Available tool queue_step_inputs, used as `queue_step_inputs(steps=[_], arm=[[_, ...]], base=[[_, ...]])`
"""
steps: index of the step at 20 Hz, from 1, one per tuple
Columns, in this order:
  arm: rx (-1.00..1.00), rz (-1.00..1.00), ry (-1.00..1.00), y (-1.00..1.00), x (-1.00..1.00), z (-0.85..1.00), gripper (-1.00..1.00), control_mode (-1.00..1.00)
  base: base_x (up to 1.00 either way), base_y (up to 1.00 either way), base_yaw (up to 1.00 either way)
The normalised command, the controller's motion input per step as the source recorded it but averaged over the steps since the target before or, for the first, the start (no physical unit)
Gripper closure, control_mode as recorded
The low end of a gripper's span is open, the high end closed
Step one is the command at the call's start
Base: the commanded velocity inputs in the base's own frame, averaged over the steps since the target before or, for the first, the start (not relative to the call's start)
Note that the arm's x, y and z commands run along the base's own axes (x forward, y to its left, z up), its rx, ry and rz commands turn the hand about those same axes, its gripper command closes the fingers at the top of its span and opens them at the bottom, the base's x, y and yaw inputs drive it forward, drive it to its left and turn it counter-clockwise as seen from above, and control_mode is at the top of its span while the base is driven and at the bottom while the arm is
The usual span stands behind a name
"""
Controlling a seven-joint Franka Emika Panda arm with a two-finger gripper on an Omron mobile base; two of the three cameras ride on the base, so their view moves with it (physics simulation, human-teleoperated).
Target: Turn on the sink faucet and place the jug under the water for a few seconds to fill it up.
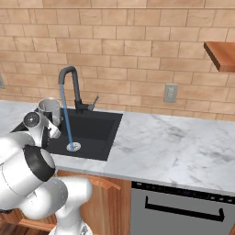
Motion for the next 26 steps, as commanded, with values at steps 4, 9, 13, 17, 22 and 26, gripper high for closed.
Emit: queue_step_inputs(steps=[4,9,13,17,22,26], arm=[[0.00,-0.03,0.09,-0.29,0.08,0.03,1.00,-1.00],[0.00,0.00,0.11,-0.06,0.14,0.00,1.00,-1.00],[0.00,0.00,0.08,0.00,0.21,0.00,1.00,-1.00],[0.00,0.00,0.02,0.00,0.23,0.00,1.00,-1.00],[0.00,0.00,0.00,0.00,0.16,0.00,1.00,-1.00],[0.00,0.00,0.00,0.00,0.18,0.00,1.00,-1.00]], base=[[0.00,0.00,0.00],[0.00,0.00,0.00],[0.00,0.00,0.00],[0.00,0.00,0.00],[0.00,0.00,0.00],[0.00,0.00,0.00]])
